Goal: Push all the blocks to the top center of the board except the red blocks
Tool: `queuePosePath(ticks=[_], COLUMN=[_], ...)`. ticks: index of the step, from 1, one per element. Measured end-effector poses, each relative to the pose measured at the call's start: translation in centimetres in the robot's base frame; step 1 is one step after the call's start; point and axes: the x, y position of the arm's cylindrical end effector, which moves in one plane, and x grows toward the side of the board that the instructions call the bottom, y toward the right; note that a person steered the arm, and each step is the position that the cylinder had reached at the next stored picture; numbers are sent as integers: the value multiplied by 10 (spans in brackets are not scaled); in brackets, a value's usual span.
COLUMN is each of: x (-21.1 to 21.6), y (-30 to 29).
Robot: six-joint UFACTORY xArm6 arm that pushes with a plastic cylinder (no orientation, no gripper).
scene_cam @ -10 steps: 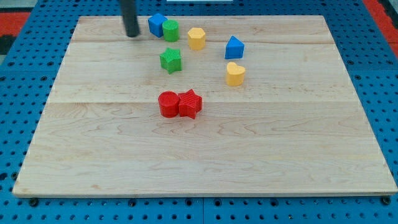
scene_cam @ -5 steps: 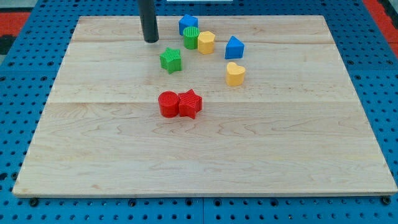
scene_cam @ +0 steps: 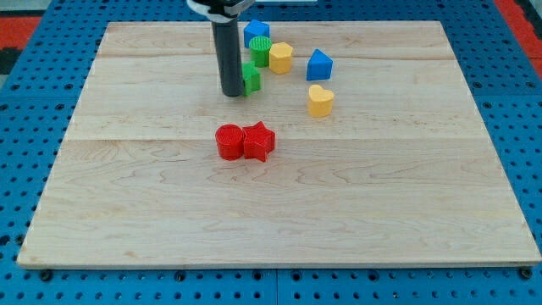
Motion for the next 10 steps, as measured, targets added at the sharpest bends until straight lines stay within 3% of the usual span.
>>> queuePosePath(ticks=[1,2,3,4,5,9,10], x=[-36,-21,41,81,63,-51,-43], y=[2,1,21,77,140,94,99])
